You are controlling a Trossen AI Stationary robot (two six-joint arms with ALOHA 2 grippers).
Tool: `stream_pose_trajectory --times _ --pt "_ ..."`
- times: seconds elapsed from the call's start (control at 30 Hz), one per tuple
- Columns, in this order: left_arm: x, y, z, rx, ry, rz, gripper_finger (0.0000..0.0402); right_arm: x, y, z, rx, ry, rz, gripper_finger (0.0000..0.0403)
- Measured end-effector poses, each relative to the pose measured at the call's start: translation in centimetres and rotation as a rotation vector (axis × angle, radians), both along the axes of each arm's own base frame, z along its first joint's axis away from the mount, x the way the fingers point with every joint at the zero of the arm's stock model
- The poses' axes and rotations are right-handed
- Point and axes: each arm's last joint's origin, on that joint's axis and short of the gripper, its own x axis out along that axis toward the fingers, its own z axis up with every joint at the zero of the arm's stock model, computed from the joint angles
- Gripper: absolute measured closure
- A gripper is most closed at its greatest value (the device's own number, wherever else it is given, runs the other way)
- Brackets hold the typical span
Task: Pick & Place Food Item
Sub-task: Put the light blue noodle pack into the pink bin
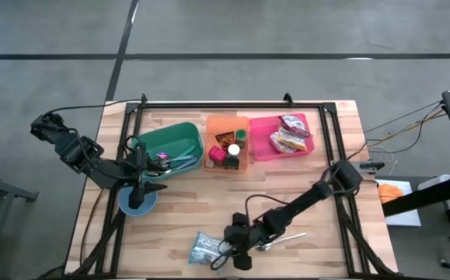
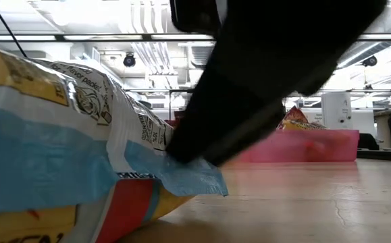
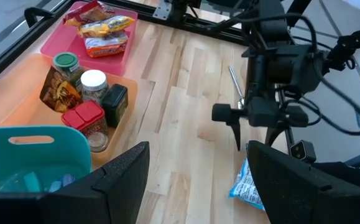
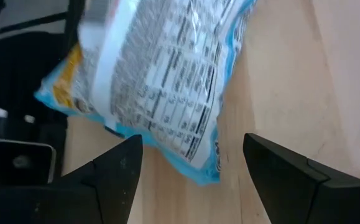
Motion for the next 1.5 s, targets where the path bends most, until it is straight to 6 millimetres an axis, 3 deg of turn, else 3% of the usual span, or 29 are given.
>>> stream_pose_trajectory --times 0.4,1.2,1.5 --pt "0.0 0.0 0.0 0.0 -0.001 0.0 0.0131 0.4 0.4 -0.4 0.043 -0.033 0.041 0.0135" --pt "0.0 0.0 0.0 0.002 0.0 -0.002 0.0131 0.7 0.5 -1.5 0.018 -0.044 0.08 0.0374" --pt "0.0 0.0 0.0 0.002 0.0 -0.002 0.0131 0.8 0.6 -1.1 -0.001 -0.061 0.113 0.0391"
